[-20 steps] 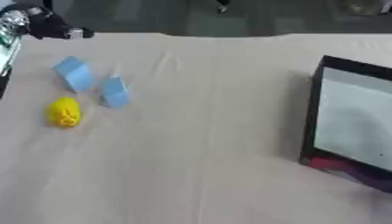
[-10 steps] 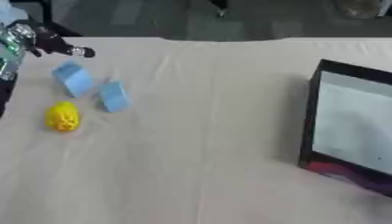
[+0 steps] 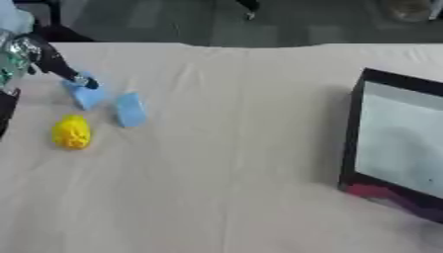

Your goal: Pick up the objects with one hand, pass them to the other hand, and then place them into the box on the other side of the table.

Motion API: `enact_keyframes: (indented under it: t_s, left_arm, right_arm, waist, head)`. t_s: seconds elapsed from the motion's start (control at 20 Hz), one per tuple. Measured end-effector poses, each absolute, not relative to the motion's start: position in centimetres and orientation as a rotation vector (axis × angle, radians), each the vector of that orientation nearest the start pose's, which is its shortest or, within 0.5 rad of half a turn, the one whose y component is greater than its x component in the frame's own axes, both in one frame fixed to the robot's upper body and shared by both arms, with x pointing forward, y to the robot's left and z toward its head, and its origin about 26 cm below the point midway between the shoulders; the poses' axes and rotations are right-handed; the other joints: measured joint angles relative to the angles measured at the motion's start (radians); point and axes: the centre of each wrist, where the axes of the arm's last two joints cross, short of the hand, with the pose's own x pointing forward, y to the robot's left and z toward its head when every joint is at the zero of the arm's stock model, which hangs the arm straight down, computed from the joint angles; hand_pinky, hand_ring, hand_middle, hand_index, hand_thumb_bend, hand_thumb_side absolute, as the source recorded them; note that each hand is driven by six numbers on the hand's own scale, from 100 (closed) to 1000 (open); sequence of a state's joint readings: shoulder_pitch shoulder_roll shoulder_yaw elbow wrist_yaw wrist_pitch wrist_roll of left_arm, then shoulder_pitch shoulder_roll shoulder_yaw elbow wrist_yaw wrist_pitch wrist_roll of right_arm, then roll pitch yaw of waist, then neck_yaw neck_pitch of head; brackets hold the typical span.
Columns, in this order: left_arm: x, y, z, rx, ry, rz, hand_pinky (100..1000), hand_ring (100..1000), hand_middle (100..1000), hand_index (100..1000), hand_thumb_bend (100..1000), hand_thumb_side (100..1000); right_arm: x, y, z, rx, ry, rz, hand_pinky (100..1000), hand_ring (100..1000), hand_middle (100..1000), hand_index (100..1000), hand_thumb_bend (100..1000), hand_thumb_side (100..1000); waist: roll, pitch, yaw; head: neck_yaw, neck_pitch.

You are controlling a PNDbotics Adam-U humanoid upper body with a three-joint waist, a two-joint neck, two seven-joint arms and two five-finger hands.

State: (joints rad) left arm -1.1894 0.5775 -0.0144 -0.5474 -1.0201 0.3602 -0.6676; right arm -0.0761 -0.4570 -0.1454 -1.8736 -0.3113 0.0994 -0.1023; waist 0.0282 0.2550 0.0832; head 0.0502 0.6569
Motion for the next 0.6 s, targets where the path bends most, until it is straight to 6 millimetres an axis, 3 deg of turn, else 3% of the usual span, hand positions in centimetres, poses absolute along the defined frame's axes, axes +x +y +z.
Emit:
enact_keyframes:
  t_s: [0.6]
  left_arm:
    - [50.15, 35.94, 25.17, 0.894, -0.713, -0.851, 949, 914, 834, 817, 630, 315]
  right_arm:
    - [28.15, -34.93, 14.14, -0.210, -1.882, 0.040, 1000, 1000, 1000, 1000, 100, 648]
  waist:
    - [0.000, 0.001, -0.003]
  head:
    - [0.014, -0.007]
